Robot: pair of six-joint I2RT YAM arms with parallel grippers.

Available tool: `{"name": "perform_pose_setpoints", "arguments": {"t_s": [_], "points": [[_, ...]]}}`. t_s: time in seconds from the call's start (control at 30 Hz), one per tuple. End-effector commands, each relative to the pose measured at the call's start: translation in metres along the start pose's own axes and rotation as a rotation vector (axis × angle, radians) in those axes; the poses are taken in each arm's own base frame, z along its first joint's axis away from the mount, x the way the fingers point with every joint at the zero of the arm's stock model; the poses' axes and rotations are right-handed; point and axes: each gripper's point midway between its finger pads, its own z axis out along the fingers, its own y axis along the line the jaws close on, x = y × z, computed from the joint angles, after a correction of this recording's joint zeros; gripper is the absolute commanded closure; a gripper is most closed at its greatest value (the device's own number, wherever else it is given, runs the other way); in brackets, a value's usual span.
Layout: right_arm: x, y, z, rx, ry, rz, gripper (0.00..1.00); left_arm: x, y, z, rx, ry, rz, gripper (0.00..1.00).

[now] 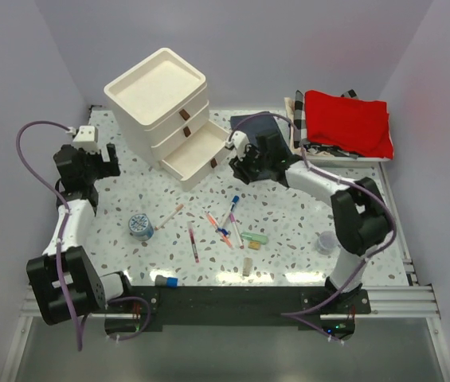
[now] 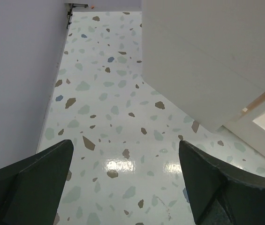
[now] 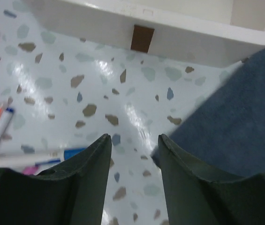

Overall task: Sort the stationery into containers
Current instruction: Open the drawer in the storage box, then pick up the stationery from the center of the board.

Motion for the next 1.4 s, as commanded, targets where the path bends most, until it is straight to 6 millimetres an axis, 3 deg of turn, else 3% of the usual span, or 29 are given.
{"name": "perform_pose_setpoints", "arguments": {"t_s": [0.0,0.1,0.17,0.47,0.73,1.0,1.37], "points": [[0.046,0.063,-0.086,-0.378,0.233,-0.275,0.52,-0.009,0.003,-0.010,-0.006,-0.026,0.042,0.00],[0.074,0.083,-0.117,-0.488,0.313,-0.365,0.52,-0.013,0.003,-0.015,-0.012,-0.045,0.060,0.00],[0.092,0.090,-0.123,-0.501,0.348,-0.365,0.52,-0.018,0.003,-0.018,-0.014,-0.069,0.070,0.00],[0.126,0.106,-0.129,-0.452,0.452,-0.368,0.53,-0.031,0.008,-0.025,-0.047,-0.112,0.080,0.00],[0.137,0.119,-0.119,-0.407,0.495,-0.363,0.53,-0.026,0.009,-0.029,-0.056,-0.097,0.075,0.00],[0.134,0.133,-0.102,-0.393,0.521,-0.349,0.53,-0.022,0.008,-0.029,-0.053,-0.099,0.075,0.01],[0.145,0.129,-0.088,-0.330,0.578,-0.350,0.53,-0.016,0.008,-0.028,-0.055,-0.091,0.077,0.00]]}}
